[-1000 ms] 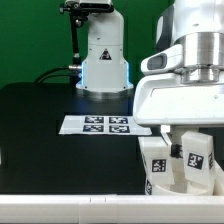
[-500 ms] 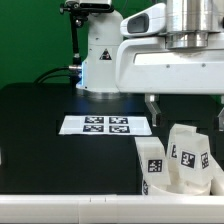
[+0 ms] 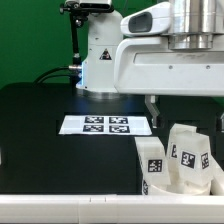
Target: Assemble stool
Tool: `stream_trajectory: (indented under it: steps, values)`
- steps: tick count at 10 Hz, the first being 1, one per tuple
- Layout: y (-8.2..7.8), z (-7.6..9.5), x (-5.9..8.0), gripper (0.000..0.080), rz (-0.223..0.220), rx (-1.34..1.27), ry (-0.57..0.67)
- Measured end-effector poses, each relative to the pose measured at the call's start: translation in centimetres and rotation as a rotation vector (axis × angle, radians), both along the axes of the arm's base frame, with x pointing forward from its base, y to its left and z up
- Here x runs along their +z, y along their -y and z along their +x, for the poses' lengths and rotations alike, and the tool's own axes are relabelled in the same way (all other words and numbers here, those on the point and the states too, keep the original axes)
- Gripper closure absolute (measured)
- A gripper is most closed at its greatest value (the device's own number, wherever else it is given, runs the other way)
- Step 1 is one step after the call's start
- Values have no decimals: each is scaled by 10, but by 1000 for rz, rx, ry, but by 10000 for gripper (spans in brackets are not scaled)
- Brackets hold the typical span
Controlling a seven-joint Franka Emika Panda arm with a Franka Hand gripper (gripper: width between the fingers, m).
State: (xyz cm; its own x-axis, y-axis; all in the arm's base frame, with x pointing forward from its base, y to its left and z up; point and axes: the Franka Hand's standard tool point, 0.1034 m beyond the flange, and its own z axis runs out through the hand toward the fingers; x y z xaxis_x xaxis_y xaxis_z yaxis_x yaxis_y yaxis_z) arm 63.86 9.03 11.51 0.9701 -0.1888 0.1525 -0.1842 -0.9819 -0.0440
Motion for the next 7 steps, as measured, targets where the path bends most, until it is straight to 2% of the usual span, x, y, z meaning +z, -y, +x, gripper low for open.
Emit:
stream_trajectory:
  steps: [1,2,4,6,7]
  values:
    - [-6,-3,0,151,-12,91,-13]
    - [-7,-4,4,151,-36,160,26]
    - [-1,-4,2,151,-63,248,20]
    - [-6,-8,-7,151,-131,564,-22]
    - [-10,-6,-11,151,-149,702,-70]
